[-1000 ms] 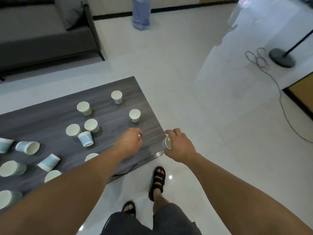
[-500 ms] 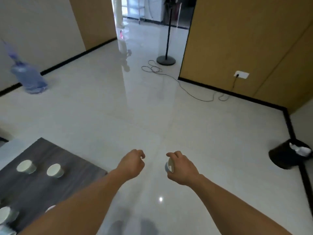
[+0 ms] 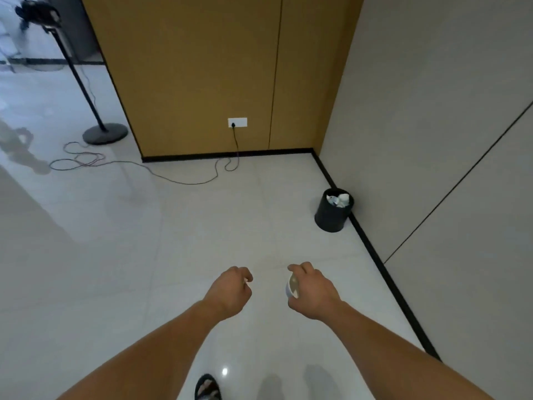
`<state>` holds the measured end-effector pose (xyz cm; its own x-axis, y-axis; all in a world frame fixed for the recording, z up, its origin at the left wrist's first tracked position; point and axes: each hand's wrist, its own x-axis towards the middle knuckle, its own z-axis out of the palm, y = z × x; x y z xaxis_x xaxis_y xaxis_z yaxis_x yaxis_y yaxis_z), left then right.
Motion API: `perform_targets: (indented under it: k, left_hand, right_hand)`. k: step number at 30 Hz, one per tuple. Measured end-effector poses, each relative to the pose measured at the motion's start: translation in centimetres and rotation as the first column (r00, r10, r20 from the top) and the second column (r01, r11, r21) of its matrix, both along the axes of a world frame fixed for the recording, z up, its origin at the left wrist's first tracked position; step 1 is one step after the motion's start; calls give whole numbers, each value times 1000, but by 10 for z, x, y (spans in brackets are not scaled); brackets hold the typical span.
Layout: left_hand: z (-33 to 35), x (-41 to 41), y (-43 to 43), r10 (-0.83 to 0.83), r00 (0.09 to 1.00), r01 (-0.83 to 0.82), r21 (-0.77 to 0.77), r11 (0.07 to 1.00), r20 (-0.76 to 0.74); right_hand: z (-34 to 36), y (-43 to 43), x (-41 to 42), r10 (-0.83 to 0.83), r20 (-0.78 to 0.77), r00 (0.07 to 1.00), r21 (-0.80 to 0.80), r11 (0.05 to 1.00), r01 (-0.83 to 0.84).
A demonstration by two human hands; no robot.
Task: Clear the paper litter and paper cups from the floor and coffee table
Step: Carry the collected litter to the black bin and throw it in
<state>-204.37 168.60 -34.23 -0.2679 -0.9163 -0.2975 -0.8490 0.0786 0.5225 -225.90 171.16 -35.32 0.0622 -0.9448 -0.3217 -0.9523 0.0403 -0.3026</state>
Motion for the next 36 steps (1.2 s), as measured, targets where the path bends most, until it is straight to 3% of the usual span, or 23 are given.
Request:
perform_targets:
  k: [13, 20, 28, 36]
  left_hand:
    - [-2, -148, -270, -276, 960, 276, -12, 961, 43]
    - [-21, -273, -395, -366, 930, 366, 15, 931, 22]
    - [-38, -413, -511, -313, 949, 311, 68, 948, 22]
    - [-84, -500, -640, -248, 968, 249, 152, 957, -21]
  right_hand:
    - [1, -193, -142, -271, -22, 962, -8, 963, 271]
    - [-12, -310, -244, -362, 4, 932, -20, 932, 362]
    - [-25, -443, -376, -295, 35, 955, 8, 955, 295]
    - [-62, -587, -464, -282, 10, 959, 76, 957, 281]
